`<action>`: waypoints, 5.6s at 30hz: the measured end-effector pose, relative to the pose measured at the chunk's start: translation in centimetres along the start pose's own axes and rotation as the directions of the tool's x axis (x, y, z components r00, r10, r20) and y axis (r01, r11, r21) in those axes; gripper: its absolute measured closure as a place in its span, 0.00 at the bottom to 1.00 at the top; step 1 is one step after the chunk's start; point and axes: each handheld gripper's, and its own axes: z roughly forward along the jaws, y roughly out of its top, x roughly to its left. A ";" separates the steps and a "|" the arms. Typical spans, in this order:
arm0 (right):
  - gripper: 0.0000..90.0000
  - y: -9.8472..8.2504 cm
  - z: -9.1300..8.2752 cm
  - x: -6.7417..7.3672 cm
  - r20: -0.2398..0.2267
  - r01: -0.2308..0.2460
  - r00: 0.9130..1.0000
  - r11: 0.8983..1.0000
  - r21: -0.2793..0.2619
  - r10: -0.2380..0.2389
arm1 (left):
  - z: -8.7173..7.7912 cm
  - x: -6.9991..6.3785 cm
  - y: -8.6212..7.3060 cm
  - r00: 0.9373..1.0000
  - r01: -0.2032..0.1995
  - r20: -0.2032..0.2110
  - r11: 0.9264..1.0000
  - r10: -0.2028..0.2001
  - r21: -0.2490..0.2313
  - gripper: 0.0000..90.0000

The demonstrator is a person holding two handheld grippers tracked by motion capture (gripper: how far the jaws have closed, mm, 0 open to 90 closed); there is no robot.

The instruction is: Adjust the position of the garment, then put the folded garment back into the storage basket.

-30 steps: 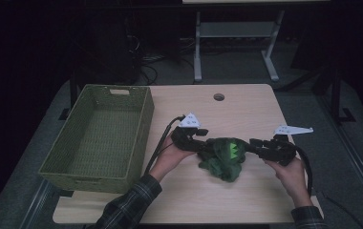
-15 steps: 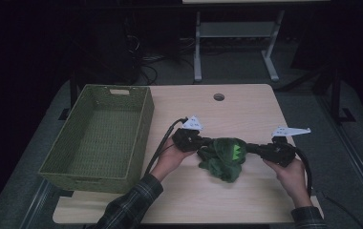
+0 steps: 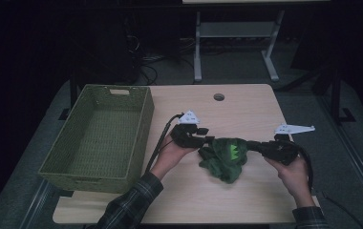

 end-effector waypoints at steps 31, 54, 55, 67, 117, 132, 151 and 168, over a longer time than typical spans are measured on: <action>0.96 0.3 -2.2 2.6 -0.028 0.003 1.000 0.999 0.046 -0.002 | -2.8 -2.3 -0.3 0.989 0.056 0.137 0.997 -0.063 0.057 0.97; 0.98 -6.0 2.7 3.1 0.034 -0.010 0.999 0.962 0.273 0.001 | 0.5 -3.5 -6.2 0.996 -0.070 0.062 0.970 0.057 0.231 0.97; 0.98 -6.1 2.9 3.2 0.039 -0.008 0.999 0.960 0.279 -0.003 | 0.6 -3.7 -6.2 0.994 -0.110 0.041 0.965 0.104 0.238 0.97; 0.97 -6.7 4.6 5.5 -0.047 0.093 0.995 0.956 0.279 -0.083 | 1.1 -2.6 -5.7 0.994 -0.085 -0.045 0.972 0.097 0.219 0.93; 1.00 -4.1 4.0 2.0 -0.008 0.159 0.987 0.963 0.219 -0.161 | -0.2 -2.6 -3.1 0.998 -0.056 0.027 0.974 0.051 0.222 0.96; 1.00 -5.0 5.6 5.5 -0.114 0.221 0.973 0.947 0.232 -0.199 | -1.6 -1.6 -3.4 0.999 -0.042 0.014 0.974 0.040 0.222 0.95; 0.41 -6.4 2.9 2.3 0.198 0.104 0.970 0.978 0.181 -0.140 | -4.4 -1.4 -1.0 0.994 -0.104 0.046 0.977 0.097 0.188 0.71; 0.14 -7.3 2.9 0.4 0.312 0.054 0.944 0.982 0.183 -0.110 | -4.7 -3.2 1.0 0.967 -0.231 0.174 0.933 0.188 0.277 0.31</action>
